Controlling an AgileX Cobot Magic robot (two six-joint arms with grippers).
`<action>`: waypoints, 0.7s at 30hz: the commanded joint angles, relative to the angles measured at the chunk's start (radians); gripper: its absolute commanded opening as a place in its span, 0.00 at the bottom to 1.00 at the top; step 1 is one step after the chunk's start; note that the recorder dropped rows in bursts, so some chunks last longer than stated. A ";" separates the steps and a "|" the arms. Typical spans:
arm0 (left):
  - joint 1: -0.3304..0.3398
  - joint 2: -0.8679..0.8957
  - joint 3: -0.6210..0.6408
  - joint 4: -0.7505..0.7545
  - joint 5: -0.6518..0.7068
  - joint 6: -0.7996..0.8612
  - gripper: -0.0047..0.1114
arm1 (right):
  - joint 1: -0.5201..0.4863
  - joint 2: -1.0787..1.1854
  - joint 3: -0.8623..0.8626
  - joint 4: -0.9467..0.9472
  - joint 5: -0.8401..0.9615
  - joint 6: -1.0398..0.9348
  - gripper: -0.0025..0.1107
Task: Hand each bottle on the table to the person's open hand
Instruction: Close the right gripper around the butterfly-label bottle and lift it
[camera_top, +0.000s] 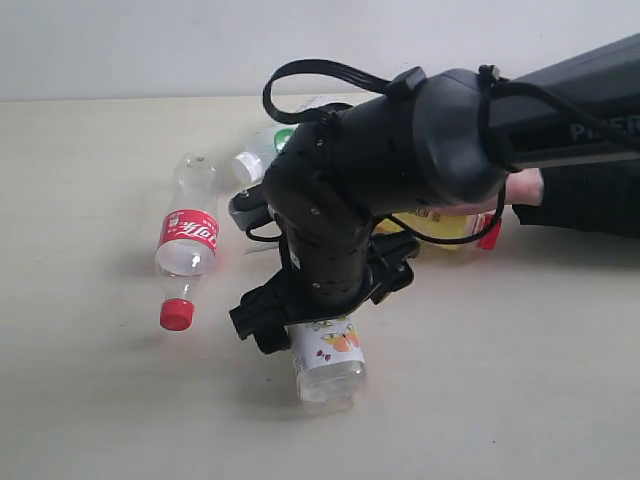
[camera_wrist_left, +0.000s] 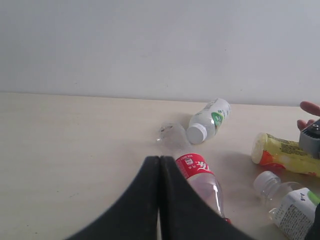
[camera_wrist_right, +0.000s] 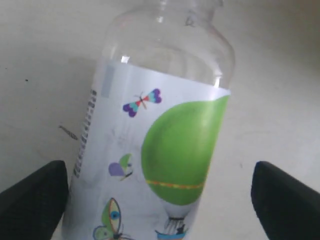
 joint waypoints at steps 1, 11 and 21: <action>0.002 -0.007 0.003 -0.004 -0.002 -0.001 0.04 | -0.031 0.002 -0.005 0.038 -0.014 -0.054 0.85; 0.002 -0.007 0.003 -0.004 -0.002 -0.001 0.04 | -0.033 0.052 -0.005 0.122 -0.021 -0.202 0.85; 0.002 -0.007 0.003 -0.004 -0.002 -0.001 0.04 | -0.031 0.052 -0.005 0.116 -0.020 -0.290 0.84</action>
